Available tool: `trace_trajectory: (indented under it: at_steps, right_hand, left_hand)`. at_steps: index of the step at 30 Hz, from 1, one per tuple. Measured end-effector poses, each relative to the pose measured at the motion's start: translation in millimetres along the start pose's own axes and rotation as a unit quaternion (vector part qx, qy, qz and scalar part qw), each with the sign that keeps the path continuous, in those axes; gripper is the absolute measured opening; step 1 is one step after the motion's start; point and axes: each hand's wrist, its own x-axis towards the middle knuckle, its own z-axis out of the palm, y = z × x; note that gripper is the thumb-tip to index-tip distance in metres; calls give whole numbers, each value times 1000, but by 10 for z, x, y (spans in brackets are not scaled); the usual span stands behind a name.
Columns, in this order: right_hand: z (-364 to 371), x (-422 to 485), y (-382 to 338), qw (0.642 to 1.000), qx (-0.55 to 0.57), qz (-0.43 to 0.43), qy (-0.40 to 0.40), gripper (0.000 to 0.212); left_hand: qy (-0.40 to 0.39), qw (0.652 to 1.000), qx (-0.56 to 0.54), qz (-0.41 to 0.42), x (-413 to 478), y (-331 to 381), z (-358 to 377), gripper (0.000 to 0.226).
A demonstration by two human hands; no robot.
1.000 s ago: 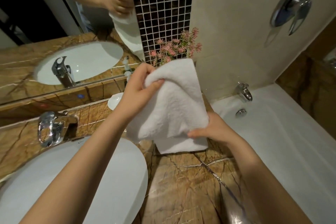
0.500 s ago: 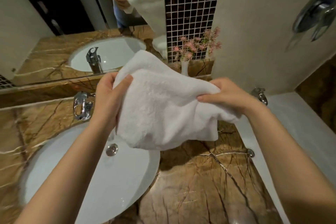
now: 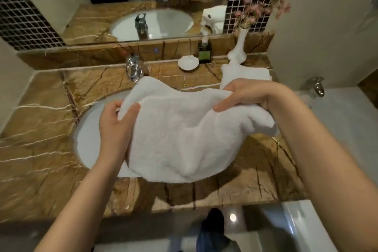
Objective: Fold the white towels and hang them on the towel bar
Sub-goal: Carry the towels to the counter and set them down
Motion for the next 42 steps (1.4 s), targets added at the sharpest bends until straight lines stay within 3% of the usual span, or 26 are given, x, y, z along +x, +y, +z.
trace_trajectory:
  at_steps: [4, 8, 12, 18, 23, 26, 30, 33, 36, 38, 42]
  right_hand:
    - [547, 118, -78, 998, -46, 22, -25, 22]
    - [1189, 421, -104, 981, -192, 10, -3, 43]
    - [1721, 739, 18, 955, -273, -27, 108, 35]
    - [2162, 921, 339, 892, -359, -77, 263, 39]
    - [2335, 904, 534, 848, -391, -47, 354, 37]
    - [2380, 898, 524, 833, -377, -55, 401, 32]
    - [2648, 719, 494, 838, -172, -62, 514, 36]
    - [3001, 579, 599, 876, -77, -61, 471, 46]
    - [3162, 559, 795, 921, -153, -27, 358, 58]
    - [3153, 579, 907, 916, -221, -22, 333, 61]
    - [3101, 517, 1009, 908, -237, 10, 345, 63]
  left_hand:
    - [17, 999, 42, -10, -341, -483, -287, 16]
    - [39, 996, 78, -19, -620, -993, -478, 15]
    - [52, 992, 111, -35, -759, -1377, -569, 18]
    - [28, 950, 310, -29, -758, -1738, -581, 36]
    - [36, 920, 390, -7, -778, -1897, -554, 43]
    - [36, 883, 465, 46, -813, -1854, -476, 36]
    - [-4, 857, 461, 230, -905, -1773, -276, 36]
    - [-131, 859, 416, 267, -942, -1668, -93, 37]
    - [-230, 851, 436, 181, -1018, -1677, -12, 52]
    - [-230, 845, 457, 153, -1064, -1736, 14, 58]
    - [-209, 853, 463, 118, -1141, -1726, 65, 56]
